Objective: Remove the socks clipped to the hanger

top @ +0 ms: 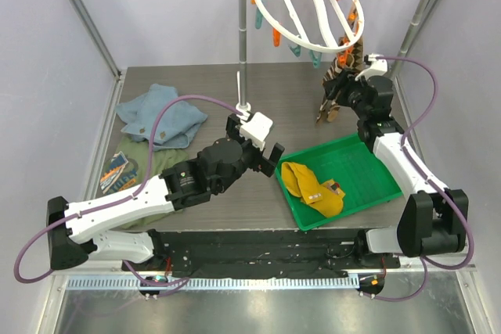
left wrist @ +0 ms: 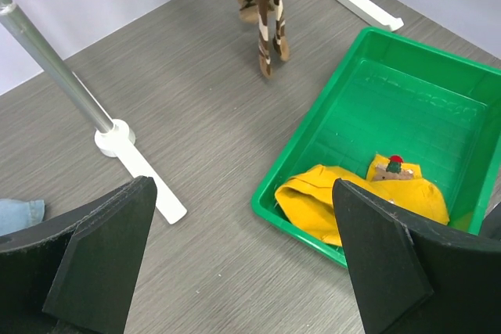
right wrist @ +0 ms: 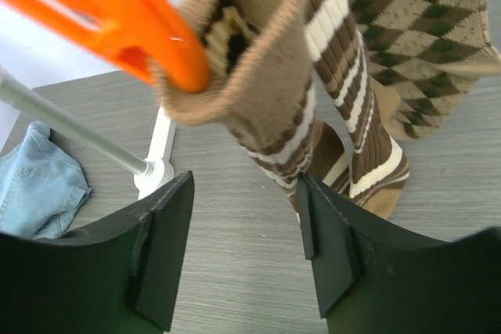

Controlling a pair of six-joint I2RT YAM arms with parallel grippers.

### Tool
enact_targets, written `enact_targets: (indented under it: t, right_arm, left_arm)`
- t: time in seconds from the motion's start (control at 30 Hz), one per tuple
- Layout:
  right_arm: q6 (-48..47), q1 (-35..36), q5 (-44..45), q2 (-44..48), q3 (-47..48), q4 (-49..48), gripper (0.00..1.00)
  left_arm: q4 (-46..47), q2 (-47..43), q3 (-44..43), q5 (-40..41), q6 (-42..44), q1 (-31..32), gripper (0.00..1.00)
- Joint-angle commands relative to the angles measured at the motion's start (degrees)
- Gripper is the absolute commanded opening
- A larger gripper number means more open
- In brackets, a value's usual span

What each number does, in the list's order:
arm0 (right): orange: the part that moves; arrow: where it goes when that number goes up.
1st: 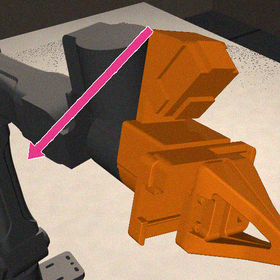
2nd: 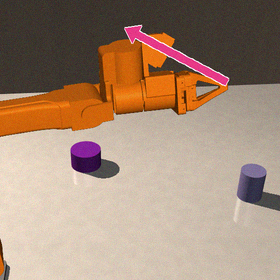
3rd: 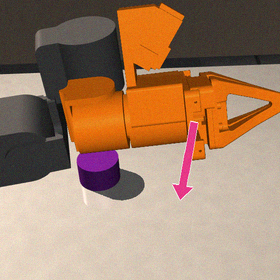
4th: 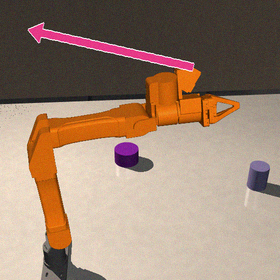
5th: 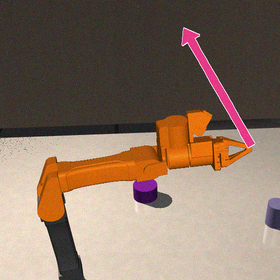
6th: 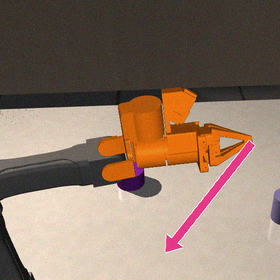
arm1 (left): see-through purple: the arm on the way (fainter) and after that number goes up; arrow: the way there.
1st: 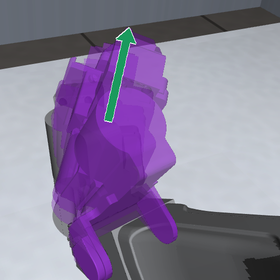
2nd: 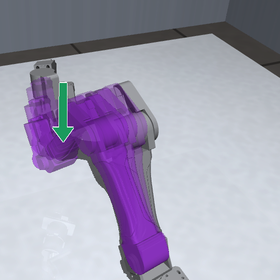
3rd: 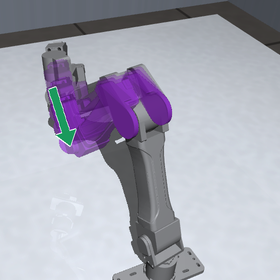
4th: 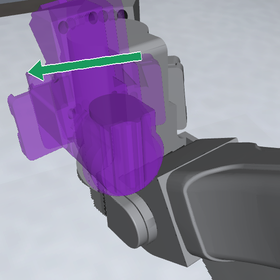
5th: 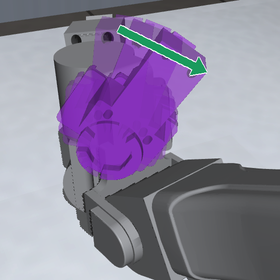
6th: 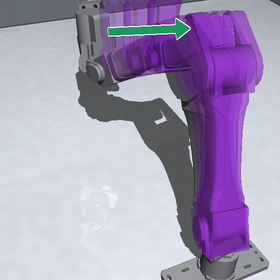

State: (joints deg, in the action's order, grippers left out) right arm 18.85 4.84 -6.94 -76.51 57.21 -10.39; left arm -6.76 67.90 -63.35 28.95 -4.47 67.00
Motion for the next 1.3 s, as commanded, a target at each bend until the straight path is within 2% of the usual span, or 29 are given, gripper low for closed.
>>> enact_targets:
  t: [0.0, 0.17, 0.2, 0.23, 0.3, 0.33, 0.43, 0.87, 1.0, 1.27]
  right_arm:
    - [2.2, -0.1, -0.3, -1.2, 1.0, -5.7, 0.61]
    - [3.2, -0.2, 1.3, -2.2, 0.9, -6.9, 0.54]
    - [3.5, -0.1, 1.0, -2.3, 0.9, -6.8, 0.48]
    - [3.8, -0.2, 0.9, -2.2, 0.8, -6.7, 0.35]
    - [4.8, -0.1, 0.4, -1.7, 0.4, -5.9, 0.24]
    - [5.1, -0.2, 0.1, -0.9, 0.4, -5.3, 0.14]
    - [6.8, -0.1, -1.5, 0.6, 1.1, -3.2, 0.01]
    - [10.5, 0.8, -8.4, 11.8, 4.8, 7.9, 0.01]
    - [12.7, 1.2, -11.1, 14.3, 6.3, 10.0, 0.01]
    - [18.8, 1.7, -17.4, 18.9, 7.9, 12.1, 0.01]
  left_arm:
    - [0.9, -1.2, -1.0, -0.7, -0.9, 0.2, 1.00]
    - [1.0, -1.5, -0.9, -1.1, -1.1, 0.2, 1.00]
    - [0.9, -1.5, -0.8, -1.3, -1.2, 0.2, 1.00]
    - [1.0, -1.6, -0.7, -1.4, -1.3, 0.2, 1.00]
    - [1.1, -1.6, -0.5, -1.5, -1.4, 0.2, 1.00]
    - [1.1, -1.5, -0.6, -1.4, -1.4, 0.2, 1.00]
    - [1.0, -1.2, -0.5, -1.4, -1.4, 0.2, 1.00]
    - [0.8, -0.1, -0.5, -2.0, -2.2, 0.2, 1.00]
    - [1.5, 1.4, -1.1, 0.1, -2.3, 0.1, 1.00]
    - [-2.0, 8.6, -10.9, -2.6, -4.4, -1.3, 1.00]
